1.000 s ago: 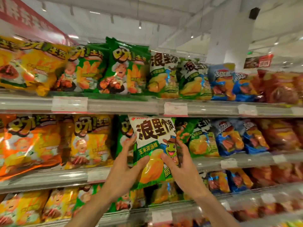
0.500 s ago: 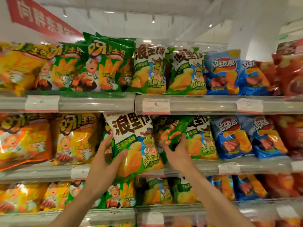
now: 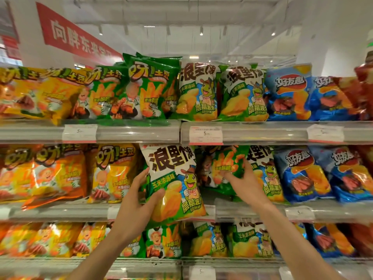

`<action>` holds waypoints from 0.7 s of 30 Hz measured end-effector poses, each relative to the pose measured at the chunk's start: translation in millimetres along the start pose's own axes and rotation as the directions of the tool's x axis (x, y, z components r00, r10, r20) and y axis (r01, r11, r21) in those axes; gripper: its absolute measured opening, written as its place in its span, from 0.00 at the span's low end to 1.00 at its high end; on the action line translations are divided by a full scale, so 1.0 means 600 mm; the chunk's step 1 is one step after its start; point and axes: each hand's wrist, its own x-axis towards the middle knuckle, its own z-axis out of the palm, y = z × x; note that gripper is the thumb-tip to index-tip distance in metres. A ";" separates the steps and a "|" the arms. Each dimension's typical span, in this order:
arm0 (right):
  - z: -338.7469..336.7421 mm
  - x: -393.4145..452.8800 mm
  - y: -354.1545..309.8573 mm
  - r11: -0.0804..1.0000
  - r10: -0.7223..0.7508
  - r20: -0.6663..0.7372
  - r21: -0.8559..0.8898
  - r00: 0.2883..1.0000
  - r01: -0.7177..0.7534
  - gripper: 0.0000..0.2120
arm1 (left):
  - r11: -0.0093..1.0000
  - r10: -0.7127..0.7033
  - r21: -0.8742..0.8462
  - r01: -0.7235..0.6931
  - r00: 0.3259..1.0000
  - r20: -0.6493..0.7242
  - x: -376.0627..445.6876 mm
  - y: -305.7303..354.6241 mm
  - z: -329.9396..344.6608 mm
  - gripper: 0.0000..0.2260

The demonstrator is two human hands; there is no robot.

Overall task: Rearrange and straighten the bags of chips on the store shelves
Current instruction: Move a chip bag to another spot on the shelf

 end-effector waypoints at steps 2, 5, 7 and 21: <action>-0.034 -0.004 0.004 1.000 -0.011 -0.025 -0.009 1.000 0.011 0.41 | 0.999 0.008 0.033 -0.008 1.000 0.015 0.004 -0.003 0.005 0.27; -0.079 -0.019 0.018 1.000 -0.012 -0.040 0.000 0.999 0.012 0.37 | 0.997 0.034 0.075 -0.037 0.999 0.030 0.014 -0.003 0.022 0.29; -0.107 -0.034 0.030 1.000 0.006 -0.046 0.023 0.999 -0.005 0.36 | 0.990 0.066 0.125 -0.071 0.997 0.040 0.025 -0.002 0.039 0.30; -0.236 -0.099 0.086 0.999 -0.024 -0.069 0.027 0.997 0.025 0.28 | 0.916 0.163 0.377 -0.135 0.986 -0.044 0.086 0.000 0.202 0.32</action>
